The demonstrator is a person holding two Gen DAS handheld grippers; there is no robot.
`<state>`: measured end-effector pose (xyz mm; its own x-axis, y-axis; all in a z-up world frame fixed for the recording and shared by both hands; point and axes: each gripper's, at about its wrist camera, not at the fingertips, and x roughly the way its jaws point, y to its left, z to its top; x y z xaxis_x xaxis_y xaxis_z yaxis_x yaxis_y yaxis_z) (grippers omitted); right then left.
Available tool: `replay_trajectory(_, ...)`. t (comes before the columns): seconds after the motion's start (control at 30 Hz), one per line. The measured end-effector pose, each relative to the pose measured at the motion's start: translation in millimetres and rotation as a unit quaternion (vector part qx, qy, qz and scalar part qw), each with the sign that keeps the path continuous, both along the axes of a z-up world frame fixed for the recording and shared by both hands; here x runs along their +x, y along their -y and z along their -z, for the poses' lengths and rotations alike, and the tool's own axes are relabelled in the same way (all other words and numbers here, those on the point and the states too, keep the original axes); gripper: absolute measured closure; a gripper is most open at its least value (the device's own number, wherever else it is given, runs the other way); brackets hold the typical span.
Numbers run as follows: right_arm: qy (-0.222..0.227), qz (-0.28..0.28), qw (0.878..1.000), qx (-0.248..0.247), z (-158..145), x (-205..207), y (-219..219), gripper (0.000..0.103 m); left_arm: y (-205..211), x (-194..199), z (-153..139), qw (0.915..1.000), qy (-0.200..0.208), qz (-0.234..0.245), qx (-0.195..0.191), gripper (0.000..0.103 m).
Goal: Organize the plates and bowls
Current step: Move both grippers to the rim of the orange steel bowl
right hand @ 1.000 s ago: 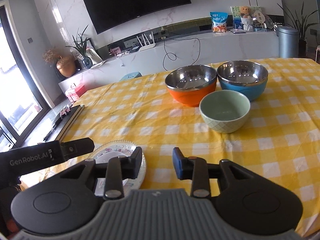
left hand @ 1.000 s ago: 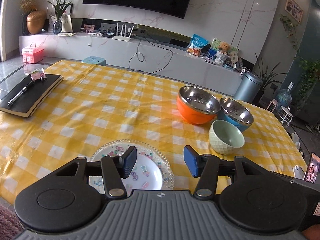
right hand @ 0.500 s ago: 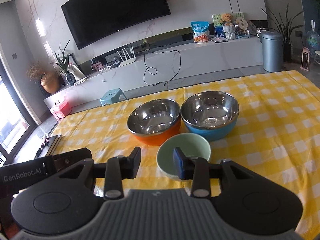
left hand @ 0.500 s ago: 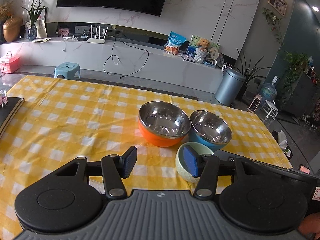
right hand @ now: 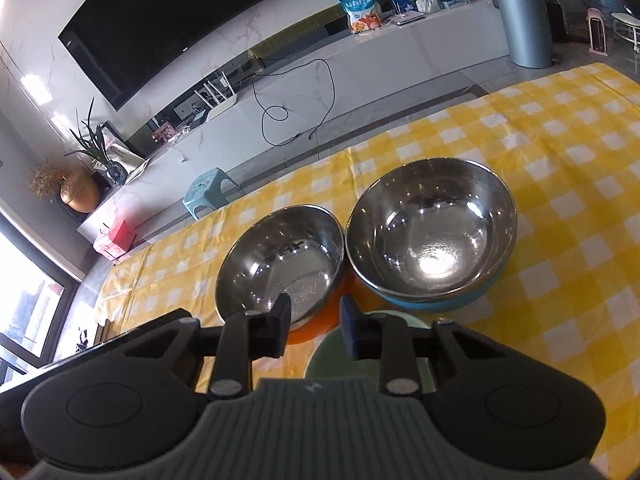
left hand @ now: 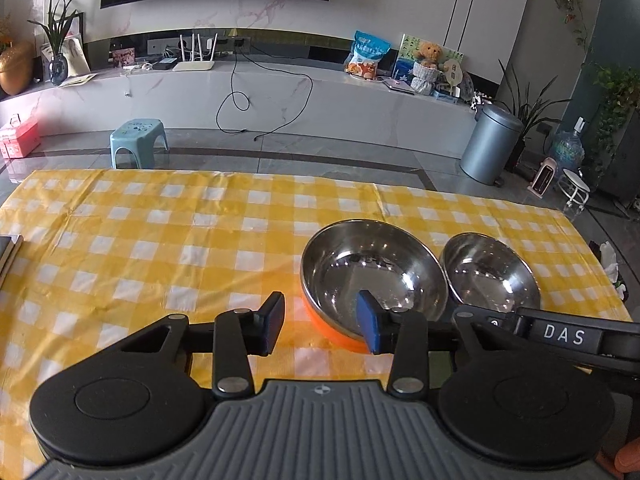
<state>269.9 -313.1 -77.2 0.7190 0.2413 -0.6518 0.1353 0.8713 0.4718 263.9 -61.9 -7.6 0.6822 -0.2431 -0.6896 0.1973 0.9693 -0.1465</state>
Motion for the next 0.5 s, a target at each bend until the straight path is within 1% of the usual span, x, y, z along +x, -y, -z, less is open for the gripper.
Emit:
replay_trajectory(0.13, -0.026, 0.008, 1.0, 0.001, 10, 18, 1, 0.078, -1, 22, 13, 0.9999, -0.012, -0.005, -0.002, 0.061)
replay_trajectory(0.27, -0.035, 0.013, 0.999, 0.012, 17, 29, 2, 0.078, 0, 40, 25, 0.9997, -0.022, -0.003, -0.014, 0.063)
replay_trajectory(0.33, -0.038, 0.014, 0.999, 0.007, 19, 33, 1, 0.081, -1, 46, 31, 0.9995, -0.028, -0.005, -0.017, 0.068)
replay_trajectory(0.47, -0.049, 0.017, 0.999, 0.003, 24, 40, -2, 0.085, -3, 53, 38, 0.999, -0.033, -0.008, -0.028, 0.071)
replay_trajectory(0.5, -0.05, 0.017, 0.999, 0.001, 26, 41, -3, 0.086, -3, 54, 40, 0.999, -0.035, -0.005, -0.03, 0.075)
